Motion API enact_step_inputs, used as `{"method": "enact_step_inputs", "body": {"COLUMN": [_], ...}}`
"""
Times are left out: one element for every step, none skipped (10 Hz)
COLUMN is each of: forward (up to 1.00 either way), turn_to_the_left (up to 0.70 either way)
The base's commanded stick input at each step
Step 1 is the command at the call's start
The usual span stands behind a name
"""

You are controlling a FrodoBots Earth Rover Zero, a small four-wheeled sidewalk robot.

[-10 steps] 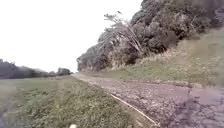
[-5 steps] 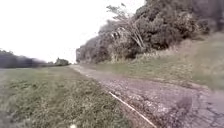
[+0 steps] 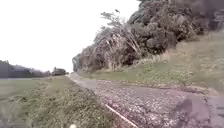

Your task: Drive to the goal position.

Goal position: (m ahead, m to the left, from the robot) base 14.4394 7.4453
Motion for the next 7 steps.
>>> {"method": "enact_step_inputs", "body": {"forward": [0.70,0.70,0.70,0.70,0.70,0.70,0.70], "turn_to_the_left": [-0.33,-0.31,-0.31,-0.31,-0.19,-0.07,0.00]}}
